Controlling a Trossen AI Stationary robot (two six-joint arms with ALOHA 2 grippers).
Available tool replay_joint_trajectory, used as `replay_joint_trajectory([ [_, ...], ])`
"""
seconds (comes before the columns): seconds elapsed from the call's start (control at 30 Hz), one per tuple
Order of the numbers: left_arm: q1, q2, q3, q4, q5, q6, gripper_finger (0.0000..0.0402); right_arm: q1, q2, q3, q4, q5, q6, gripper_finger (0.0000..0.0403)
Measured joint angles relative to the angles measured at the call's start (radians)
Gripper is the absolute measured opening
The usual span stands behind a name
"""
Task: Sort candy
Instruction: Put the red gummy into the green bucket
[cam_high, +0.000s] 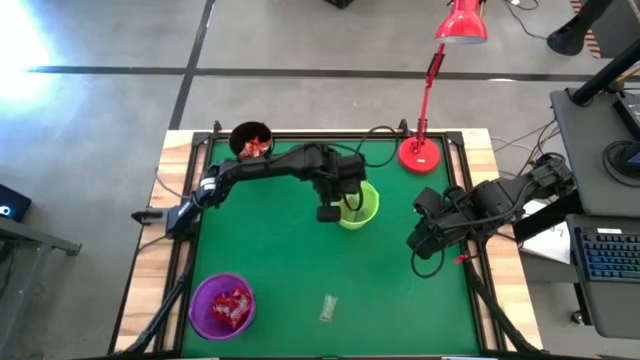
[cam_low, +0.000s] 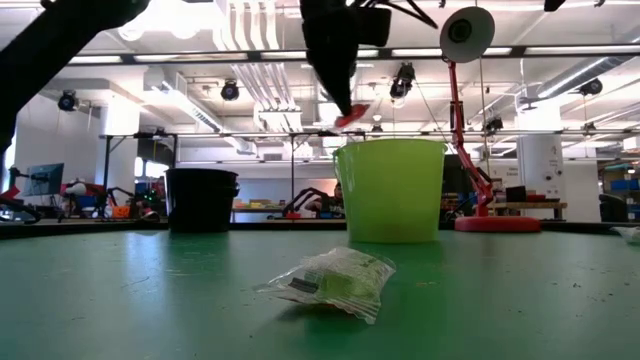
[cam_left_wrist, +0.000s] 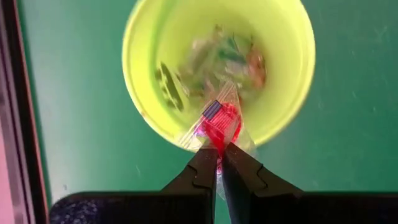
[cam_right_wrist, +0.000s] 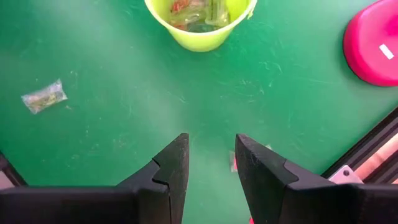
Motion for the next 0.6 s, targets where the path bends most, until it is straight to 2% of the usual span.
replay_joint_trajectory([
  [0.3,0.044,0.002,0.0,0.083,0.001,0.131,0.0008,0.0,0.024,0.0,0.004,0.001,0.086,0.0121],
  [0.6,0.05,0.0,0.0,0.094,0.013,0.179,0.008,0.0,0.054,0.0,0.0,0.004,0.157,0.0121],
])
